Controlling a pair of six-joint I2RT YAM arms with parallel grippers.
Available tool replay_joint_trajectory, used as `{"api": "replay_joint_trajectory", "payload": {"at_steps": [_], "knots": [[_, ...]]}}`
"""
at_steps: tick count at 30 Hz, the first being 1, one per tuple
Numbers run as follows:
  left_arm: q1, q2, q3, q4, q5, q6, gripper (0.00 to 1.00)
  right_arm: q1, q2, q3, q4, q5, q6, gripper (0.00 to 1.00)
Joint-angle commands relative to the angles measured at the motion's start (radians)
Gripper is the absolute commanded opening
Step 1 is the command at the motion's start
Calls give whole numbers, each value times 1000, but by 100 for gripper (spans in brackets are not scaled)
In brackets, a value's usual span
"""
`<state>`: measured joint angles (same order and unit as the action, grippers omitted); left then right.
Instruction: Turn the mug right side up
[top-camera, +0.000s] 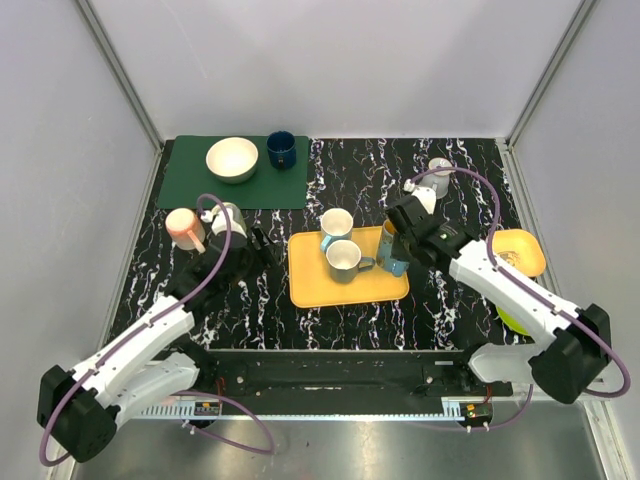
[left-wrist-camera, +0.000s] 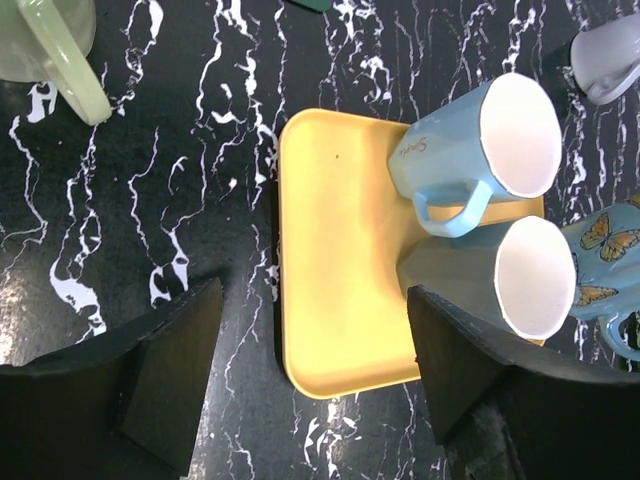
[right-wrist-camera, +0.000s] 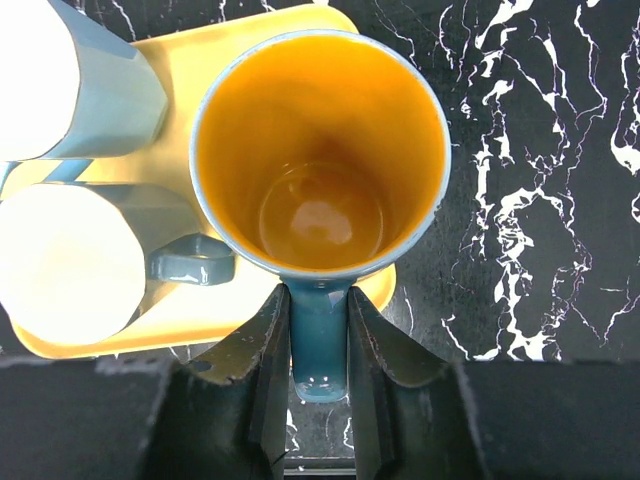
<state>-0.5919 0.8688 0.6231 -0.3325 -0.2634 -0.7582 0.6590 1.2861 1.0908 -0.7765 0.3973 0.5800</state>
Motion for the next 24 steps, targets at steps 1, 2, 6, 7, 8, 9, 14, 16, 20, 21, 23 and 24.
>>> {"api": "replay_joint_trajectory", "payload": {"at_steps": [1, 2, 6, 7, 8, 9, 14, 16, 20, 21, 23, 24], "knots": [[-2, 4, 38, 116, 16, -23, 76, -2, -97, -3, 68, -11, 7, 0], [-2, -7, 24, 143, 32, -29, 76, -2, -143, -5, 80, -18, 15, 0], [-3, -109, -75, 424, 243, -79, 82, -4, -286, -9, 207, -104, 53, 0], [-2, -125, -117, 566, 289, -126, 84, -7, -310, -9, 279, -126, 64, 0], [-3, -134, -134, 628, 321, -156, 87, -12, -344, -8, 313, -152, 73, 0], [-3, -136, -151, 698, 393, -194, 90, -15, -356, -5, 348, -205, 98, 0], [-22, -76, -211, 1056, 532, -401, 96, -25, -364, 27, 514, -336, 184, 0], [-55, -63, -192, 1075, 533, -414, 97, -25, -373, 23, 574, -377, 222, 0], [-141, -38, -148, 1135, 488, -371, 99, -27, -399, -29, 745, -510, 291, 0], [-172, -4, -120, 1159, 483, -348, 99, -27, -401, -67, 860, -531, 337, 0], [-200, 57, -93, 1182, 486, -336, 99, -27, -396, -80, 920, -572, 375, 0], [-206, 77, -82, 1235, 487, -342, 99, -27, -392, -81, 953, -583, 400, 0]]}}
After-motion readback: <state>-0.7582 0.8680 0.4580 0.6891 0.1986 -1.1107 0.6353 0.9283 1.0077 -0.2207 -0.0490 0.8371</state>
